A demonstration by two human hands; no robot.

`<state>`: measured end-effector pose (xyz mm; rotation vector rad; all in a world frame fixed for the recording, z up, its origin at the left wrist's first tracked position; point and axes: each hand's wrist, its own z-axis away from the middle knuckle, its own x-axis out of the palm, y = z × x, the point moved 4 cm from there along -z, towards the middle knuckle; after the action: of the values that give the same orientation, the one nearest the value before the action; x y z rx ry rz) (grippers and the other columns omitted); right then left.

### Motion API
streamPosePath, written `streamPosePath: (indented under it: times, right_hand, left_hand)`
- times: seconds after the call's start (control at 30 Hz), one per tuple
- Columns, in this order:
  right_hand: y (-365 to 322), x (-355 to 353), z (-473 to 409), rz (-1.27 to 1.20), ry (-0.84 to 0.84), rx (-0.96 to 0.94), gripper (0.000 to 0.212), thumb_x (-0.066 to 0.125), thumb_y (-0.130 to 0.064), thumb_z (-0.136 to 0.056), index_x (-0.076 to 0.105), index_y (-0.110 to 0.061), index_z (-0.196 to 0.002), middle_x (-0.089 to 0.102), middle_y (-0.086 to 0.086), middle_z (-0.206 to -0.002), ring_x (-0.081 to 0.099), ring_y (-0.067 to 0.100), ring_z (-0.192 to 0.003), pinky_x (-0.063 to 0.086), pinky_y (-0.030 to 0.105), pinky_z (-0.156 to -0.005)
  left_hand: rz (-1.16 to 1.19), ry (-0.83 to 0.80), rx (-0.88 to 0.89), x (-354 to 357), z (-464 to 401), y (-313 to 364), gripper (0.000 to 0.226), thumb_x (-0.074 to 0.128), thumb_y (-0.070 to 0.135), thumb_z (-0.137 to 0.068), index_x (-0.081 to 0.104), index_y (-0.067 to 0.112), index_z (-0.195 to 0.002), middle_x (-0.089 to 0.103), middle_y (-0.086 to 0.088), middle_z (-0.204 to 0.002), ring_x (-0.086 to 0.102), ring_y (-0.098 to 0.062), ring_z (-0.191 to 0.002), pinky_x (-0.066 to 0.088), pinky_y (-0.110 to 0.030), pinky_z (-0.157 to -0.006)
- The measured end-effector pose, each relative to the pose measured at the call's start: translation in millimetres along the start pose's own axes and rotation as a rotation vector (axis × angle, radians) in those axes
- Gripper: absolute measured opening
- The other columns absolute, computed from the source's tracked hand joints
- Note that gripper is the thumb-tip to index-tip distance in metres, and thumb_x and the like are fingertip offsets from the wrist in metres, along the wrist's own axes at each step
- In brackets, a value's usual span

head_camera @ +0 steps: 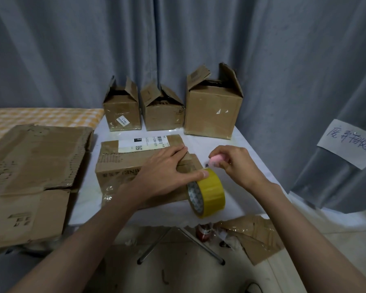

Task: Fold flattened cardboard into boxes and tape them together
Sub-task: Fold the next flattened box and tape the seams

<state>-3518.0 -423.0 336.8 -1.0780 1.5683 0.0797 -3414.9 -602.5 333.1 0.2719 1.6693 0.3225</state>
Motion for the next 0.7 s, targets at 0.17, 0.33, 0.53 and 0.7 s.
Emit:
streamPosePath:
  times: [0.17,0.33,0.53,0.7]
  right_hand:
    - [24,18,6,-0.063,-0.149,0.272,0.016,0.068,-0.005,-0.088,0.068,-0.019,-0.095,0.071,0.010,-0.100,0.062,0.021,-0.086,0.043,0.013,-0.061]
    - [18,14,7,-0.066,-0.029,0.390,0.015,0.076,-0.015,-0.086,0.075,-0.018,-0.100,0.062,0.012,-0.106,0.063,0.025,-0.096,0.052,0.030,-0.084]
    - [-17,22,14,-0.635,-0.292,0.659,0.047,0.071,-0.056,-0.084,0.079,-0.012,-0.098,0.076,0.015,-0.101,0.073,0.029,-0.093,0.058,0.038,-0.087]
    - [-26,26,18,-0.785,-0.315,0.733,0.033,0.075,-0.033,-0.083,0.075,-0.008,-0.106,0.069,0.003,-0.075,0.066,0.012,-0.065,0.051,0.022,-0.054]
  left_hand:
    - [-0.012,-0.002,0.007,-1,1,1,0.122,0.015,0.101,-0.056,0.020,0.031,-0.156,0.015,0.014,-0.162,0.019,-0.010,-0.145,0.018,-0.037,-0.115]
    - [-0.012,0.000,0.017,-1,1,0,0.123,0.014,0.102,-0.056,0.019,0.031,-0.156,0.015,0.015,-0.162,0.019,-0.010,-0.144,0.019,-0.037,-0.115]
    - [-0.023,0.009,0.014,1,0,1,0.127,0.011,0.104,-0.054,0.020,0.029,-0.156,0.017,0.013,-0.162,0.021,-0.010,-0.144,0.021,-0.038,-0.115]
    - [-0.016,0.027,0.019,2,-1,1,0.126,0.011,0.104,-0.055,0.021,0.029,-0.156,0.018,0.013,-0.162,0.021,-0.011,-0.144,0.021,-0.036,-0.114]
